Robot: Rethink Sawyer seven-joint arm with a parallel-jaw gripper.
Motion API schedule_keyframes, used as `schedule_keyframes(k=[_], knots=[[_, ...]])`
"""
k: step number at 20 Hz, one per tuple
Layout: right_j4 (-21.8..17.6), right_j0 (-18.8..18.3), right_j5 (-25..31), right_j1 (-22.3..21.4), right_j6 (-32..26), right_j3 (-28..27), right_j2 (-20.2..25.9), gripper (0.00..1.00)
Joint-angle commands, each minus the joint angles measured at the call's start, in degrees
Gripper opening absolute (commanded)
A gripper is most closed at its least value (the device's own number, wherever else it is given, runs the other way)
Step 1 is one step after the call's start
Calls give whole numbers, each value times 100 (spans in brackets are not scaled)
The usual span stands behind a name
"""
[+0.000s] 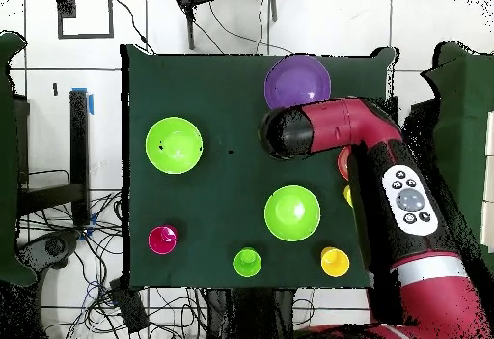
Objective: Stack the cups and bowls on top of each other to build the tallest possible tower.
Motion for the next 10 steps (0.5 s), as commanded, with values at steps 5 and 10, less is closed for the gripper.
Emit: schedule_keyframes(k=[5, 10], knots=[[-24, 194, 844, 103, -1595, -688, 403, 0], [-113, 211, 785, 297, -1631, -923, 451, 0]])
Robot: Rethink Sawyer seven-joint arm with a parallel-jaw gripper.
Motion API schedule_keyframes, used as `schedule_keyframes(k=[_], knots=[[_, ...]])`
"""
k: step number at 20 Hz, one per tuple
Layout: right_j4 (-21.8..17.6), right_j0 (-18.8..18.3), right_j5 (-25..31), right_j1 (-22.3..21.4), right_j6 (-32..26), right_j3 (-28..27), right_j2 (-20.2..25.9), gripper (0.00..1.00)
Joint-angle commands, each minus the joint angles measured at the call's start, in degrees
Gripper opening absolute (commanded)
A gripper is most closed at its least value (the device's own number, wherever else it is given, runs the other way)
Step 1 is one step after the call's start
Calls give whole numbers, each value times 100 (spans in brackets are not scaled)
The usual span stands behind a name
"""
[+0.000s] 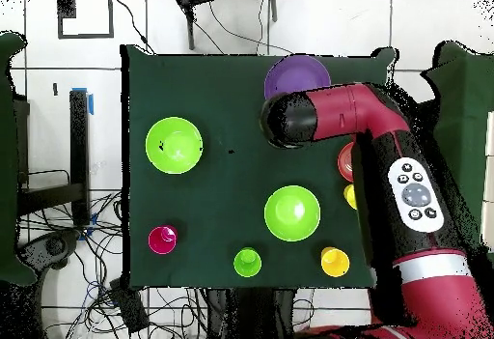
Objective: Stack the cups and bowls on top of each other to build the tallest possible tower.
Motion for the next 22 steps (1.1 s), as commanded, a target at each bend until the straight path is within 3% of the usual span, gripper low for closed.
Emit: schedule_keyframes(k=[1, 22], knots=[[-175, 219, 477, 364, -1639, -582, 321, 0], [-340, 367, 284, 942, -1690, -1186, 397, 0]])
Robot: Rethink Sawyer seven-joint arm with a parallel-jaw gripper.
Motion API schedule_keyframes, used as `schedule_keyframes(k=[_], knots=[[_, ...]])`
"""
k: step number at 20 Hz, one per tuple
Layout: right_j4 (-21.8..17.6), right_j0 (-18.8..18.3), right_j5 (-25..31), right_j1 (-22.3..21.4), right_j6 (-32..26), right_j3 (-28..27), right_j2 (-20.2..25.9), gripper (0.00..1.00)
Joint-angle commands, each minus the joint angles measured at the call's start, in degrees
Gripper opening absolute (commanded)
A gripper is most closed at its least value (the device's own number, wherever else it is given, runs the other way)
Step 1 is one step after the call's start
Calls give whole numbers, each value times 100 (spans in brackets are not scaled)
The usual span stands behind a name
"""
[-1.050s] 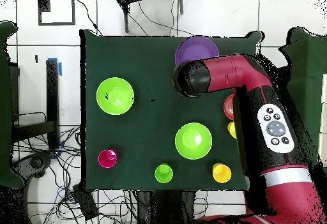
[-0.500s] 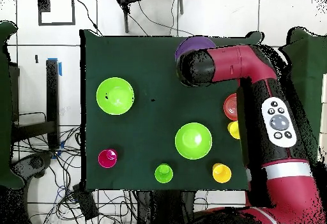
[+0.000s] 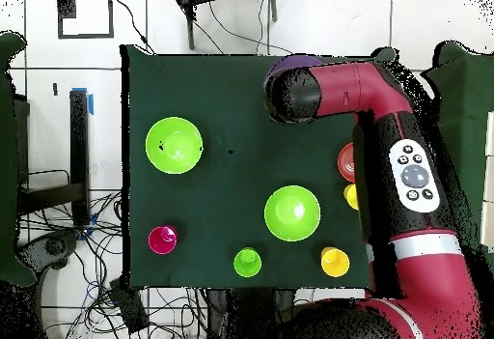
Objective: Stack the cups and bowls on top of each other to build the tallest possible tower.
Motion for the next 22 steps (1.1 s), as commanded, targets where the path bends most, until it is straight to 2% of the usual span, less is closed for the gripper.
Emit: schedule_keyframes(k=[1, 22], knots=[[-339, 310, 270, 503, -1678, -344, 187, 0], [-474, 333, 97, 879, -1883, -688, 170, 0]])
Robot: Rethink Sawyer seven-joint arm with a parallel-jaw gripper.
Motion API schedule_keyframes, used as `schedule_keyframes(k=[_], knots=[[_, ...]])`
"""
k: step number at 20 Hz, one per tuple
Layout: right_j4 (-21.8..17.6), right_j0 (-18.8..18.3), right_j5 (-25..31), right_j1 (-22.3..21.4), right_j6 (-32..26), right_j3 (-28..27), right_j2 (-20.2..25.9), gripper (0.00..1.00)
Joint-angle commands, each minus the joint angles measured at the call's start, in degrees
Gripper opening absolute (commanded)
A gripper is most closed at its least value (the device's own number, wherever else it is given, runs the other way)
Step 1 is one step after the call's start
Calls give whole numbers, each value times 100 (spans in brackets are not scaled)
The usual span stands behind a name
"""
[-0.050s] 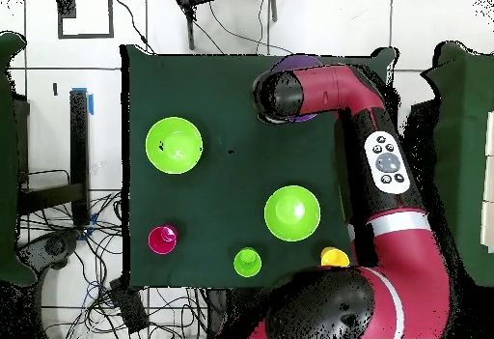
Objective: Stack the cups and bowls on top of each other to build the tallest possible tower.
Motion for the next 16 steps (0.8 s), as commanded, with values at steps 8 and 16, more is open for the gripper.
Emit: schedule_keyframes(k=[8, 16], knots=[[-380, 147, 145, 145, -1905, -324, 174, 0], [-357, 109, 216, 121, -1981, -342, 198, 0]])
